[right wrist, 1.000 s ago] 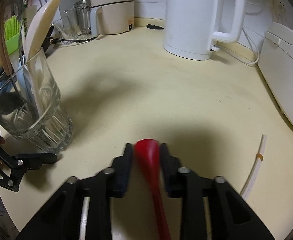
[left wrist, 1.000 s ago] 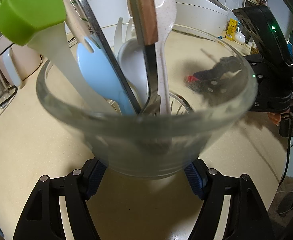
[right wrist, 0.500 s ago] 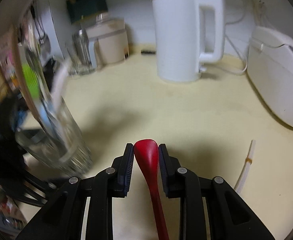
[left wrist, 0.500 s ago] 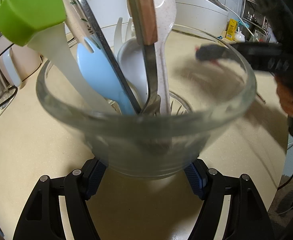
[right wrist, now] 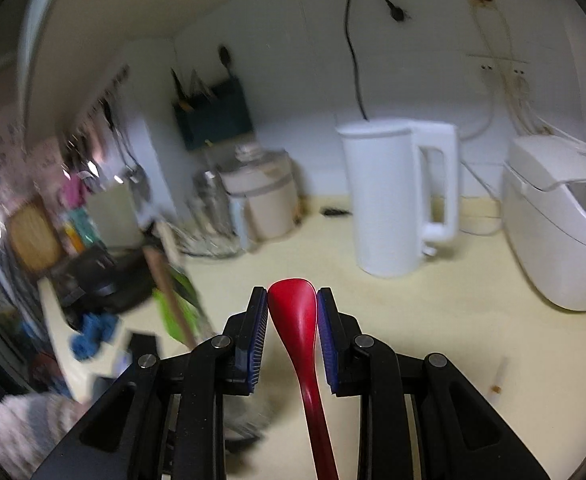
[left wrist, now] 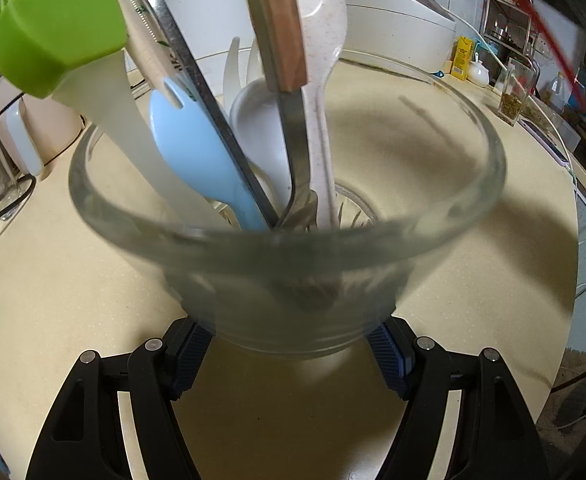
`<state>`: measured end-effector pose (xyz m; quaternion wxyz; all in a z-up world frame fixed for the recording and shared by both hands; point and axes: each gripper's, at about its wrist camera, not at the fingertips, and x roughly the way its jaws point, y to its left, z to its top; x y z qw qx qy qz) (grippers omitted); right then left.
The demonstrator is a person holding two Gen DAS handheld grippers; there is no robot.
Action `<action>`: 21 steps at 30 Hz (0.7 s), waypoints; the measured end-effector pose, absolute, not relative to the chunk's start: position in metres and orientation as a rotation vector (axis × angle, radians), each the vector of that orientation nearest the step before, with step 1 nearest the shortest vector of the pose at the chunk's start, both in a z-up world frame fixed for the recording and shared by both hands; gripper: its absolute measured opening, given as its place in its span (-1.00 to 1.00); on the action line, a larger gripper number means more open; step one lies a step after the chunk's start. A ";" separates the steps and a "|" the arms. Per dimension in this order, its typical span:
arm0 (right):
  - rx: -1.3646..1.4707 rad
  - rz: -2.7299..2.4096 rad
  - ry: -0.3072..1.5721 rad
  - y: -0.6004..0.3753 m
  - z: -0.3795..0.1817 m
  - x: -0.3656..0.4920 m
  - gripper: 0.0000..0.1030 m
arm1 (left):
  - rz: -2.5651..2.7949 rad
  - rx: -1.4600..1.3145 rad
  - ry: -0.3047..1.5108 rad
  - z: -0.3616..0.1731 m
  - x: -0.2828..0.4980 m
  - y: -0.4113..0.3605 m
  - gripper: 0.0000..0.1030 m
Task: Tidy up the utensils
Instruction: 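Lift the red spatula with the right gripper over the tumbler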
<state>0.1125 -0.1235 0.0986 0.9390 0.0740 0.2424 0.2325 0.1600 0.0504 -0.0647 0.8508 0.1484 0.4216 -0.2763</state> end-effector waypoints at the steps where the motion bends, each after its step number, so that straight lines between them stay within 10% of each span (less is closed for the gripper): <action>1: 0.186 0.511 0.486 -0.121 0.104 0.112 -0.51 | -0.582 0.313 0.887 -0.065 0.160 0.050 0.49; 21: 0.614 0.671 0.467 -0.084 0.078 0.174 -0.51 | -0.582 0.314 0.886 -0.064 0.155 0.049 0.49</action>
